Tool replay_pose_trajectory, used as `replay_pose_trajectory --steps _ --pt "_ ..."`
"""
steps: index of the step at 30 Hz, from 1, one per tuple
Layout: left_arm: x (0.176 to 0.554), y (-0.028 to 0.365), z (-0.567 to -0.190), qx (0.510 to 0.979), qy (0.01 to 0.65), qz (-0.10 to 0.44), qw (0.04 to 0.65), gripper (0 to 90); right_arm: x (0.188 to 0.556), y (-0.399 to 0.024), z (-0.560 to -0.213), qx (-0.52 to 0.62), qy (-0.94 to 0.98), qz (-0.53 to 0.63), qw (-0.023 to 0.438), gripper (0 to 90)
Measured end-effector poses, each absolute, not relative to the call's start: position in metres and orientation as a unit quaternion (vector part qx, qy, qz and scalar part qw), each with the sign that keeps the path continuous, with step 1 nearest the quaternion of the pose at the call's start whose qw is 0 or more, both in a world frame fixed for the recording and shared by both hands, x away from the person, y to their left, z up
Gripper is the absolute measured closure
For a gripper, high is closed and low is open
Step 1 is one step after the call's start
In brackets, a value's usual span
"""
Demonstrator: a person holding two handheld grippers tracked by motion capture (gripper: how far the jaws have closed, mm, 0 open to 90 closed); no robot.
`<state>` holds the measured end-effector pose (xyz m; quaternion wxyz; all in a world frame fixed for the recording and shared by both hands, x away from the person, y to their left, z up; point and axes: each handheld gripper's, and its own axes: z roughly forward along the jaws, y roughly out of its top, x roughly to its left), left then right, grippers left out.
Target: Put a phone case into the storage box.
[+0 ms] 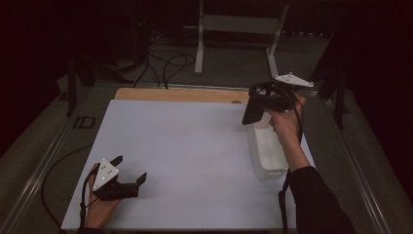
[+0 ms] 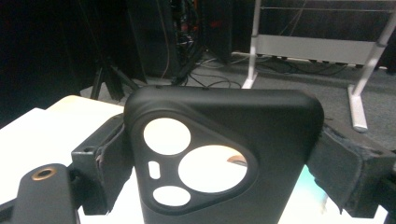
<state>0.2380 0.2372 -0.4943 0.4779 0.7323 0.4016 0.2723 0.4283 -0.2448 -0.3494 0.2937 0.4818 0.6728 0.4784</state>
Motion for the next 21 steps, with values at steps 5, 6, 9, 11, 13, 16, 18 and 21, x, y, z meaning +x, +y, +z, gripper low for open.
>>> replay_pose_trajectory --steps 5,6,9,11,13,16,18,21 --pt "0.238 0.237 -0.494 0.731 0.402 0.273 0.478 0.2 0.431 -0.248 -0.348 0.488 0.67 0.472 0.302 14.1" --pt "0.238 0.237 -0.494 0.731 0.403 0.273 0.478 0.2 0.432 -0.248 -0.348 0.488 0.669 0.472 0.303 14.1" --pt "0.238 0.237 -0.494 0.731 0.402 0.273 0.478 0.2 0.432 -0.249 -0.348 0.49 0.668 0.468 0.307 14.1" --pt "0.238 0.238 -0.494 0.731 0.403 0.274 0.478 0.2 0.433 -0.25 -0.348 0.491 0.668 0.467 0.308 14.2" --pt "0.238 0.238 -0.494 0.731 0.403 0.274 0.478 0.2 0.434 -0.252 -0.349 0.493 0.667 0.465 0.309 14.2" --pt "0.238 0.238 -0.494 0.731 0.403 0.274 0.478 0.2 0.435 -0.254 -0.349 0.497 0.665 0.464 0.311 14.2" --pt "0.238 0.238 -0.494 0.73 0.403 0.274 0.478 0.1 0.436 -0.255 -0.349 0.498 0.664 0.463 0.31 14.2" --pt "0.238 0.238 -0.494 0.73 0.403 0.275 0.478 0.1 0.437 -0.257 -0.35 0.502 0.663 0.461 0.312 14.2"
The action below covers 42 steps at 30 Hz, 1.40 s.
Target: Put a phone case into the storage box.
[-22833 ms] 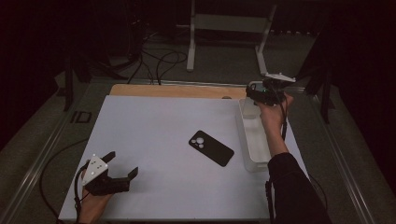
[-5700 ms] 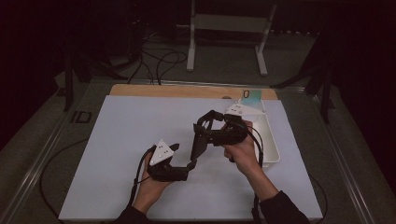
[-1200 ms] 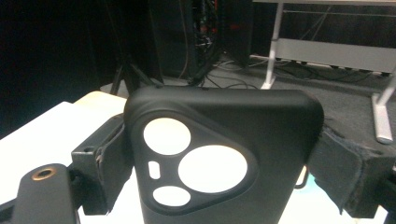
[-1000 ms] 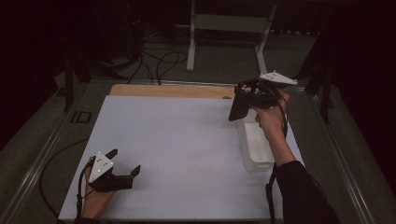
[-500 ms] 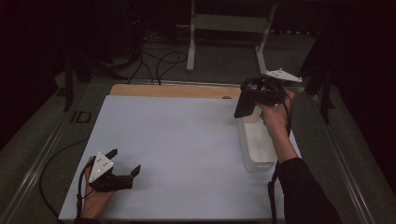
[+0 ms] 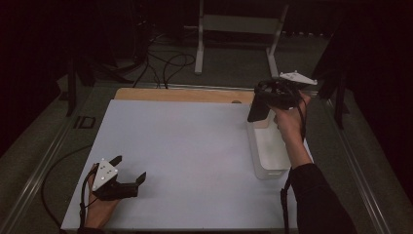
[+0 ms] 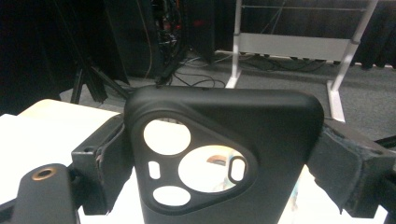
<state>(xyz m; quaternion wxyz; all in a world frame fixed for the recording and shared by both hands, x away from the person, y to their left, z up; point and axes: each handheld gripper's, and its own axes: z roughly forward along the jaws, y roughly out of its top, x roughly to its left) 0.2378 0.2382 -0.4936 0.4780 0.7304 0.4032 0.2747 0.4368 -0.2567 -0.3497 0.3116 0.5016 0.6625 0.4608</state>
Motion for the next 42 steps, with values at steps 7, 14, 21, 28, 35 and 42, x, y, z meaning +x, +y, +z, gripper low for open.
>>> replay_pose_trajectory --steps 7,14,21,28,35,42 --pt "0.238 0.239 -0.493 0.73 0.403 0.275 0.478 0.2 0.44 -0.26 -0.351 0.51 0.657 0.457 0.316 14.2" --pt "0.238 0.237 -0.493 0.731 0.402 0.276 0.477 0.2 0.442 -0.266 -0.352 0.515 0.654 0.448 0.325 14.1" --pt "0.238 0.237 -0.493 0.731 0.402 0.276 0.477 0.2 0.445 -0.268 -0.356 0.524 0.651 0.438 0.331 14.1" --pt "0.238 0.238 -0.493 0.731 0.402 0.276 0.477 0.2 0.448 -0.265 -0.361 0.528 0.653 0.423 0.34 14.1" --pt "0.237 0.237 -0.493 0.731 0.401 0.276 0.477 0.2 0.449 -0.265 -0.363 0.535 0.65 0.418 0.342 14.1" --pt "0.237 0.237 -0.493 0.731 0.401 0.276 0.478 0.2 0.456 -0.269 -0.377 0.552 0.647 0.4 0.34 13.9"
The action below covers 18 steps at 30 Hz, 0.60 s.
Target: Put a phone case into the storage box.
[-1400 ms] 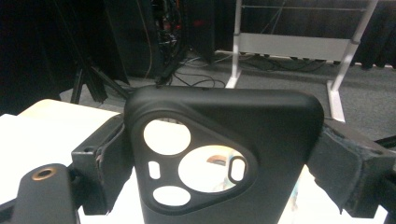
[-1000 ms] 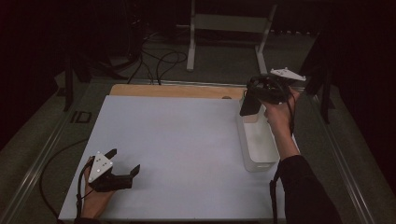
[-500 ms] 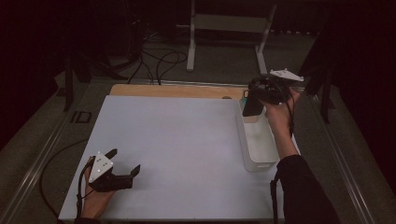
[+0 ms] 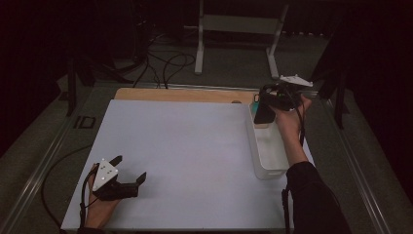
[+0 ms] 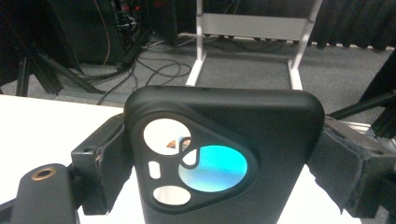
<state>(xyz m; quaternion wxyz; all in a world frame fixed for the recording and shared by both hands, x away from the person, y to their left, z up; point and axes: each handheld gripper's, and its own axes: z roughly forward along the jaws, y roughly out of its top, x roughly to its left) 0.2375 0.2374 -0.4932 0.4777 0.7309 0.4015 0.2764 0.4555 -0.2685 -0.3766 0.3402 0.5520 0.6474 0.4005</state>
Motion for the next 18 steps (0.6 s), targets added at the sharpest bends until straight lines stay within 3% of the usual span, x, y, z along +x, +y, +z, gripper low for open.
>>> replay_pose_trajectory --steps 18 --pt "0.237 0.238 -0.493 0.729 0.403 0.278 0.478 0.2 0.466 -0.261 -0.403 0.565 0.661 0.365 0.334 13.5"
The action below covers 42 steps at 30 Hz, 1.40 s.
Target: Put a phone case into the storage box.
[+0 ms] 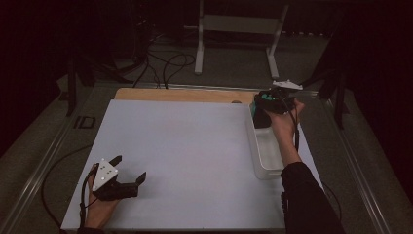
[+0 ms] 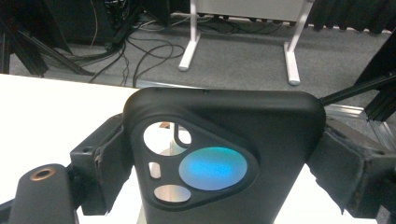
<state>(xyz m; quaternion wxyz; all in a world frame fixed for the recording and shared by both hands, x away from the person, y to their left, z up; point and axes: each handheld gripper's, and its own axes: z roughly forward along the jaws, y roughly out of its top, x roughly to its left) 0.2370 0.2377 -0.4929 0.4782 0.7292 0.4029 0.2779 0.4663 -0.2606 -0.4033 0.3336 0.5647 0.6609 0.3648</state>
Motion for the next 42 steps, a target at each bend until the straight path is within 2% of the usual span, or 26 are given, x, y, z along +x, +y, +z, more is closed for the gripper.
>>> replay_pose_trajectory --steps 18,33,42 --pt "0.237 0.237 -0.493 0.731 0.401 0.279 0.477 0.2 0.475 -0.257 -0.426 0.582 0.66 0.345 0.326 13.2" --pt "0.238 0.235 -0.494 0.734 0.398 0.277 0.475 0.2 0.482 -0.253 -0.431 0.58 0.655 0.344 0.34 12.7" --pt "0.237 0.235 -0.493 0.734 0.398 0.277 0.476 0.2 0.488 -0.254 -0.432 0.585 0.658 0.345 0.325 9.6"
